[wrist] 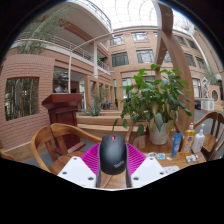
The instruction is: Arrange mouse
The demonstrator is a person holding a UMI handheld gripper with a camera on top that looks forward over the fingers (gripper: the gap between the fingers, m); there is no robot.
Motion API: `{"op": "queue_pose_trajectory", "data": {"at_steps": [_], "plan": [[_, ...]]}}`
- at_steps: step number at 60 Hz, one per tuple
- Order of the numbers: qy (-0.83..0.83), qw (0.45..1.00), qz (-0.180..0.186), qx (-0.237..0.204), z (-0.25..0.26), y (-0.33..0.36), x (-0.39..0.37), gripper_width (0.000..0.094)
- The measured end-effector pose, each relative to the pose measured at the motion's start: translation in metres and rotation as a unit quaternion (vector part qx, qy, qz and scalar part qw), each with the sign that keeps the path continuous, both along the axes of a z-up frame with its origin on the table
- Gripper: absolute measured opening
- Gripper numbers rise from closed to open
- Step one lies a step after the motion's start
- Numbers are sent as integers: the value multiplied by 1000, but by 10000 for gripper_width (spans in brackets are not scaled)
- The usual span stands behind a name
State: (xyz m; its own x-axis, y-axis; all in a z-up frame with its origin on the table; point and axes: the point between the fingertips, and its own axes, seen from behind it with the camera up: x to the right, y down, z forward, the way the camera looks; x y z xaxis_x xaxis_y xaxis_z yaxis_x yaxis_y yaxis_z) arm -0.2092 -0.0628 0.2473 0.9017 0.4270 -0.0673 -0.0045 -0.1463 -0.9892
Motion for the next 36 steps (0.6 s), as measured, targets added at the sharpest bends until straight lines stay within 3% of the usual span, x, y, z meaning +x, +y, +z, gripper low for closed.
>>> {"op": "queue_pose_trajectory", "data": {"at_steps": [5, 15, 25, 33, 36], "plan": [[-17, 999, -50, -14, -17, 49, 51, 333], [-78, 981, -125, -123, -134, 113, 130, 336], [-111, 961, -148, -206, -233, 121, 169, 374], [-116, 951, -156, -241, -259, 116, 178, 452], [-110, 953, -155, -235, -255, 116, 177, 522]]}}
